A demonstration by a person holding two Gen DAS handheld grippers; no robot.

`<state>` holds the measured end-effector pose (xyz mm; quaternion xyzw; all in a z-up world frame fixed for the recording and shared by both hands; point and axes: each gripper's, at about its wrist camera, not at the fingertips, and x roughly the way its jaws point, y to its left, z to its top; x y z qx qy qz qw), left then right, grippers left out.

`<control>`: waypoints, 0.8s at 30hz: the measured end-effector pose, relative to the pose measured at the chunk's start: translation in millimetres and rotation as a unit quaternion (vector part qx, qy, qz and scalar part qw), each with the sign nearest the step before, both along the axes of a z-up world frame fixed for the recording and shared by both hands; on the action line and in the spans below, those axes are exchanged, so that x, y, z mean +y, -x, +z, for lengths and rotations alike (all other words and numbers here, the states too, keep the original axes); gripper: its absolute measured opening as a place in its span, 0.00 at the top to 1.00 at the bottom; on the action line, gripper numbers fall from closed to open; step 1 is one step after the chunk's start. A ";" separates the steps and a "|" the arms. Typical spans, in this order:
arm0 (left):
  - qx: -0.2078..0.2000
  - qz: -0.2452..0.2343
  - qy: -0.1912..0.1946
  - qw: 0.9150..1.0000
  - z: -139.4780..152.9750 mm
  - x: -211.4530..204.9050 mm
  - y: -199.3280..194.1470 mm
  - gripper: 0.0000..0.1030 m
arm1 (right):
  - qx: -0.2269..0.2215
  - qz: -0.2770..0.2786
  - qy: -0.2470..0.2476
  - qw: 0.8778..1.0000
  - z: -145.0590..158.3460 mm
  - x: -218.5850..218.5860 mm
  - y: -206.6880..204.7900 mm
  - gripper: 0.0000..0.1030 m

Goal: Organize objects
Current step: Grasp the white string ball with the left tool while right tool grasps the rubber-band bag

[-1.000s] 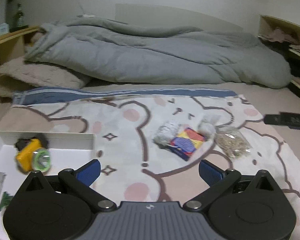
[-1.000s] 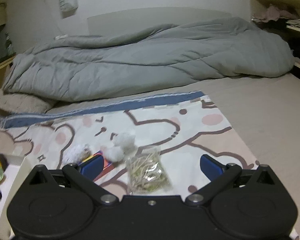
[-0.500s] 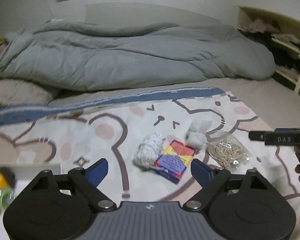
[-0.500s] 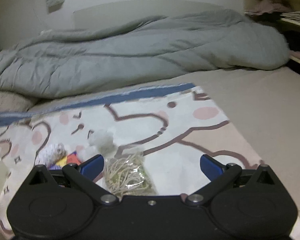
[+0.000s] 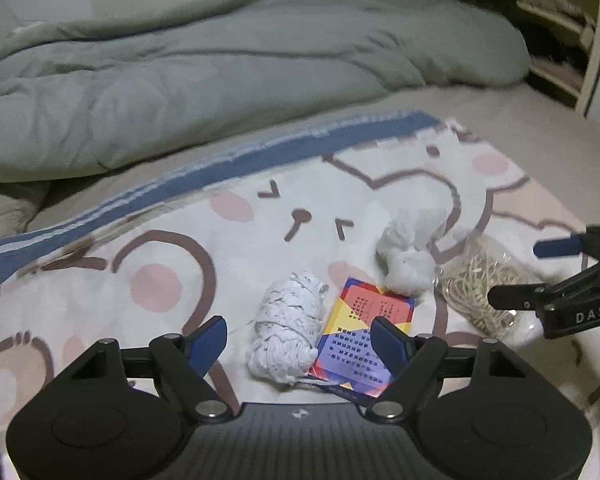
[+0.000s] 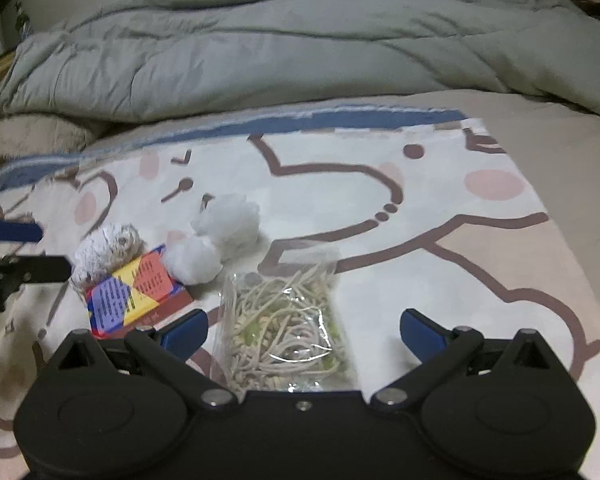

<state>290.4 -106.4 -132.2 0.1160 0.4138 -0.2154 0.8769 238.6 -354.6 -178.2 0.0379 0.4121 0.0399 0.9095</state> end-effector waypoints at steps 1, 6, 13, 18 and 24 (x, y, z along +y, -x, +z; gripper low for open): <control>0.007 -0.005 -0.007 1.000 -3.0 -2.2 -5.1 0.24 | 0.002 0.006 0.000 1.000 -1.0 0.8 -2.5 0.00; 0.047 -0.012 -0.023 0.999 -15.2 -6.5 -25.9 0.29 | 0.023 0.029 0.013 0.999 -7.7 6.9 -15.2 0.00; 0.084 0.000 -0.026 0.996 -27.9 -12.1 -44.1 0.34 | 0.052 0.053 0.037 0.997 -20.3 9.6 -24.7 0.07; 0.132 0.046 0.036 0.990 -34.7 -3.5 -57.4 0.46 | 0.059 0.028 0.000 0.998 -27.8 2.7 -30.9 0.08; 0.125 0.080 0.027 0.989 -28.5 7.8 -49.0 0.61 | 0.054 0.035 0.004 0.998 -19.6 4.8 -26.7 0.38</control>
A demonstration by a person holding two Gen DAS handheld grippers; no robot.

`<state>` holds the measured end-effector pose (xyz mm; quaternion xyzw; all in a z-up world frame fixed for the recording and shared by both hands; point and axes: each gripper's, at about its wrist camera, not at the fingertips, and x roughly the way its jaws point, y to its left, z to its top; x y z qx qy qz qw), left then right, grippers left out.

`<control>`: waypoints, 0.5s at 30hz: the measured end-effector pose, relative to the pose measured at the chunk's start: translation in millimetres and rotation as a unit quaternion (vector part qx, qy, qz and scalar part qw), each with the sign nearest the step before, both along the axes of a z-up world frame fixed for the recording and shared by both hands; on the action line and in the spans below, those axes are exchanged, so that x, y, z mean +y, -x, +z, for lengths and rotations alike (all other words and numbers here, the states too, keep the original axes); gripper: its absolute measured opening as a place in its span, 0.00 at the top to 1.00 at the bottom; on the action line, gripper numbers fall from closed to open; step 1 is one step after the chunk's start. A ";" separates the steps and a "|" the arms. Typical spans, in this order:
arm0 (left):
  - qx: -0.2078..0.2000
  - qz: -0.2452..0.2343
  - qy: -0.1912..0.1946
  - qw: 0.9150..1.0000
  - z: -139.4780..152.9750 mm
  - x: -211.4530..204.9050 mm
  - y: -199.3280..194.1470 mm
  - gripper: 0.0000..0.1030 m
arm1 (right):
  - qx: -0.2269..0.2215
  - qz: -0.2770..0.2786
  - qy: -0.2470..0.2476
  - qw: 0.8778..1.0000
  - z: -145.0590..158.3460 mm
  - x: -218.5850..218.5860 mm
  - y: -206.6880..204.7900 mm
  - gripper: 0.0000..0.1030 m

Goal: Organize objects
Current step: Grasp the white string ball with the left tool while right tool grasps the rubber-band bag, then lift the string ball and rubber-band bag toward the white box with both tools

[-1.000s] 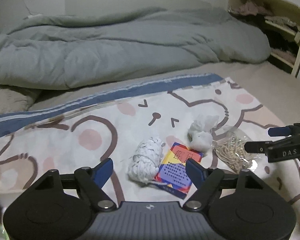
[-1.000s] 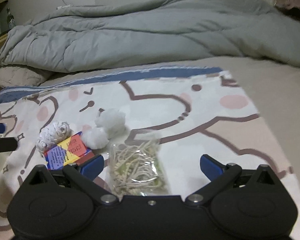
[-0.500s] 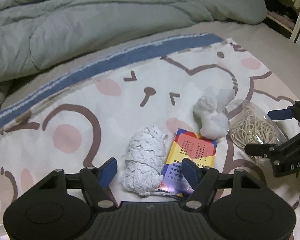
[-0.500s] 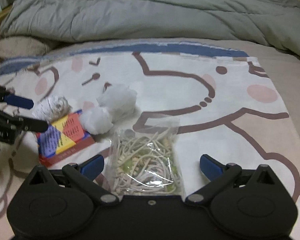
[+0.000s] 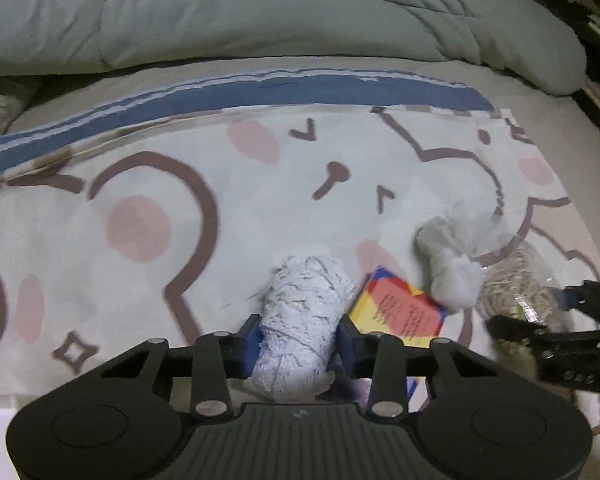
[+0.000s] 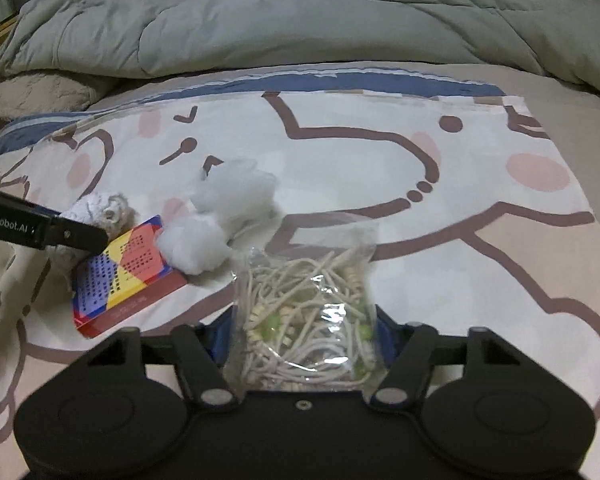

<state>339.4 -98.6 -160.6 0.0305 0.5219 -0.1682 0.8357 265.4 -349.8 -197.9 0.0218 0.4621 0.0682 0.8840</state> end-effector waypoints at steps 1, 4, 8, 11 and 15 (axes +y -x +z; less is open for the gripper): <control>-0.007 -0.002 -0.012 1.000 1.9 -0.1 4.0 0.61 | 0.004 0.000 0.000 1.000 1.5 -0.3 1.6 0.40; -0.019 0.005 -0.018 1.000 9.2 3.3 15.8 0.62 | 0.006 0.006 0.011 1.000 5.6 1.4 10.5 0.44; -0.032 0.018 -0.016 0.999 23.7 6.7 36.1 0.62 | 0.003 0.011 0.017 1.000 19.0 2.9 26.4 0.45; -0.043 0.035 -0.009 0.998 39.0 9.8 57.4 0.62 | -0.010 0.012 0.016 1.000 37.3 2.5 41.0 0.45; -0.053 0.048 -0.006 0.997 60.2 13.1 86.1 0.62 | -0.032 0.003 0.013 0.999 65.4 3.4 62.5 0.45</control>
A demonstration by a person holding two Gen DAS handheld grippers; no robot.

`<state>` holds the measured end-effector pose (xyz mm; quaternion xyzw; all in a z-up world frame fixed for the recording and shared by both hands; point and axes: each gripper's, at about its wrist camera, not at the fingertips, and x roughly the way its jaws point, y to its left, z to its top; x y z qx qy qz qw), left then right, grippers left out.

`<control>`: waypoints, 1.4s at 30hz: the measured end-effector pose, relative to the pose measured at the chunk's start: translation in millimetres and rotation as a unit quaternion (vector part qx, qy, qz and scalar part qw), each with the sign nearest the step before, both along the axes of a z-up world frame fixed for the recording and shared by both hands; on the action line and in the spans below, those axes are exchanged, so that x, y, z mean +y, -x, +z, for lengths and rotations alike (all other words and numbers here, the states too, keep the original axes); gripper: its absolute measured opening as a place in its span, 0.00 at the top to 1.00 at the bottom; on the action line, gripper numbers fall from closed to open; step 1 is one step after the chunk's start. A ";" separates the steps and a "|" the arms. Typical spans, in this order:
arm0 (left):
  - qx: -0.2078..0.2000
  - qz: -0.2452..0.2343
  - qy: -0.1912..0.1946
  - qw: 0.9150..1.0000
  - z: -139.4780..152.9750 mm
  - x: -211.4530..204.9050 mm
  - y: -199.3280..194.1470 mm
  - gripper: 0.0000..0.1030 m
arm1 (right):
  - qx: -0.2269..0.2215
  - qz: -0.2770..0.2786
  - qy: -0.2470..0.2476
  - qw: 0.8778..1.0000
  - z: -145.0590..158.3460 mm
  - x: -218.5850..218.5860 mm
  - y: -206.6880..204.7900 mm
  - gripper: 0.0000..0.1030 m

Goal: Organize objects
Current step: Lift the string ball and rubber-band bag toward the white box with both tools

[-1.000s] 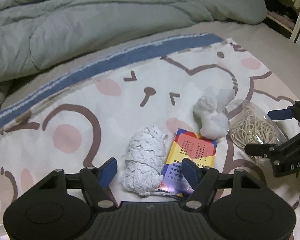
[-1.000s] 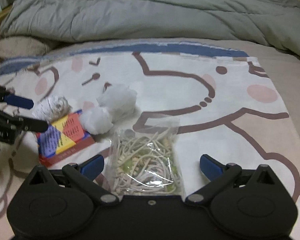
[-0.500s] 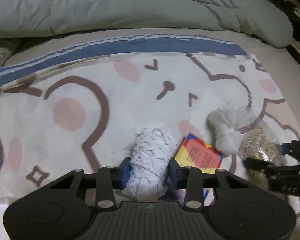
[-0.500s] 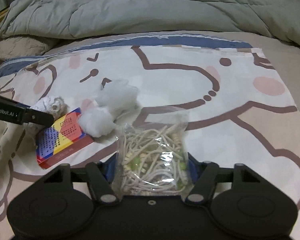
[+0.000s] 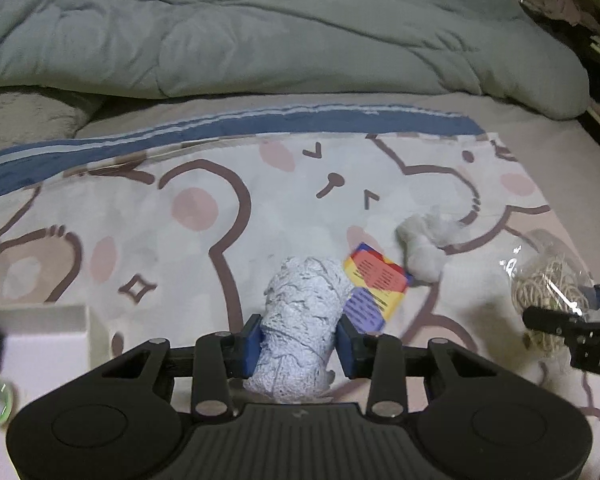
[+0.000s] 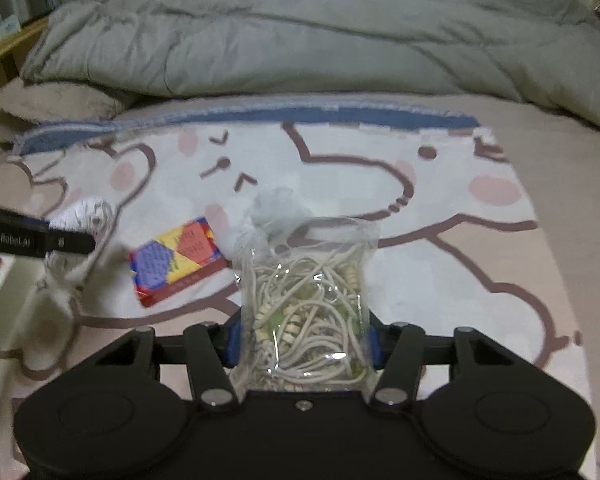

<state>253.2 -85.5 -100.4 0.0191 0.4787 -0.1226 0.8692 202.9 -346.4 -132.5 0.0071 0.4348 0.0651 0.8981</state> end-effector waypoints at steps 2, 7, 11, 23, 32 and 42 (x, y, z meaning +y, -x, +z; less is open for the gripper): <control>-0.009 0.005 -0.001 1.000 12.0 2.5 15.3 0.62 | -0.008 -0.004 -0.003 1.000 13.5 1.7 9.8 0.45; -0.038 0.017 -0.001 0.999 39.7 11.3 53.2 0.62 | -0.028 -0.009 -0.009 1.000 44.4 11.4 35.8 0.45; -0.054 0.030 0.005 0.998 58.4 20.7 83.9 0.62 | -0.044 -0.008 -0.016 0.999 68.2 23.1 59.4 0.45; -0.101 0.080 0.009 0.992 104.3 54.0 164.2 0.62 | -0.076 0.011 -0.017 0.997 111.1 70.9 114.6 0.45; -0.121 0.105 -0.005 0.987 120.6 72.3 201.8 0.62 | -0.090 0.010 -0.026 0.996 126.7 93.4 146.1 0.45; -0.127 0.133 -0.004 0.983 125.0 110.0 221.0 0.62 | -0.095 0.026 -0.023 0.995 133.2 130.2 166.3 0.45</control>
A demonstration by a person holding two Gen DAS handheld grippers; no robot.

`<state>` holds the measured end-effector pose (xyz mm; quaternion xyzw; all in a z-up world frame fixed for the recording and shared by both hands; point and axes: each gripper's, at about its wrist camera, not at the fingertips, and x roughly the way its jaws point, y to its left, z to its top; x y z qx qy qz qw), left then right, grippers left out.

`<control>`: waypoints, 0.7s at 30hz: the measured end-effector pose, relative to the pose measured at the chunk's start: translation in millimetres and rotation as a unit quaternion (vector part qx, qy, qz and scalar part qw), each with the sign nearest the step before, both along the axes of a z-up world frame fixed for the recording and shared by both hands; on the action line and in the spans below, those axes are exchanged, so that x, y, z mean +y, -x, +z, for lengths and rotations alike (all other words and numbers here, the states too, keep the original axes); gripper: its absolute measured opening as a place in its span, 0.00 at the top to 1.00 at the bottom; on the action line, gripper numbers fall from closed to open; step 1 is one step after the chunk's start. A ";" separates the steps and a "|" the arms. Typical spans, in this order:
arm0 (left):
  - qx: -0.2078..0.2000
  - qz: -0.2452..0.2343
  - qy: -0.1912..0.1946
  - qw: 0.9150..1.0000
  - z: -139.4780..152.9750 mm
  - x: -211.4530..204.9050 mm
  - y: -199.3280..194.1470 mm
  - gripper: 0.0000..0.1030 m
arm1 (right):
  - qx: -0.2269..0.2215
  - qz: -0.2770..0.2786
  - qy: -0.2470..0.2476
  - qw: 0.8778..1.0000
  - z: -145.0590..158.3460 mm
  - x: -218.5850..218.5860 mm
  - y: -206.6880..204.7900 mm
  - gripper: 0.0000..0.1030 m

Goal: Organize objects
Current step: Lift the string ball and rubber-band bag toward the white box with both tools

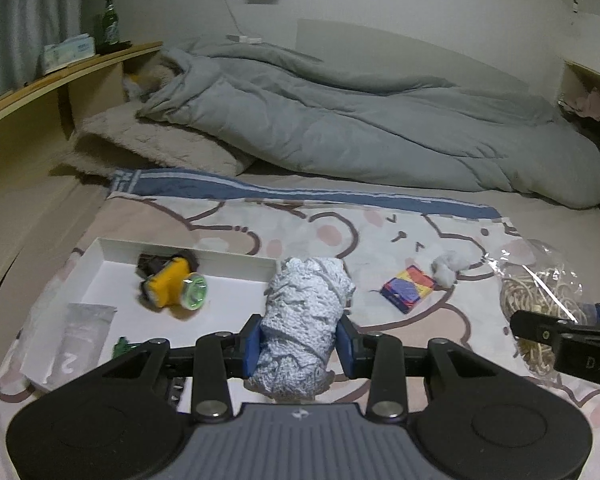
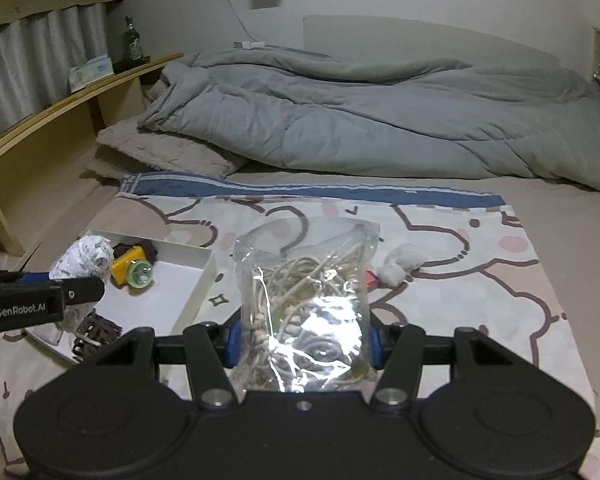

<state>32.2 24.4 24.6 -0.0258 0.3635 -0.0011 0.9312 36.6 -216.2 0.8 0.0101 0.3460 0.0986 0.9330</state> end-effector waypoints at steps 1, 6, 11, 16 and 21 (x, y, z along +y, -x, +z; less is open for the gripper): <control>0.000 0.003 0.001 1.000 -0.6 5.0 0.8 0.62 | 0.000 -0.001 -0.002 1.000 -0.3 4.1 0.3 0.45; 0.003 0.013 0.000 1.000 -2.7 38.5 2.6 0.62 | -0.001 0.003 -0.005 1.000 -4.3 27.3 -1.0 0.45; 0.001 0.029 -0.001 1.000 2.1 74.8 3.3 0.62 | 0.007 0.016 -0.011 1.000 -10.7 53.8 -7.9 0.45; 0.004 0.056 -0.007 0.998 0.9 107.6 -5.5 0.62 | 0.005 0.048 -0.014 0.999 -18.0 83.5 -25.1 0.45; 0.014 0.092 0.020 0.995 -14.6 141.5 -22.8 0.62 | 0.004 0.087 -0.004 0.996 -27.4 110.6 -52.7 0.45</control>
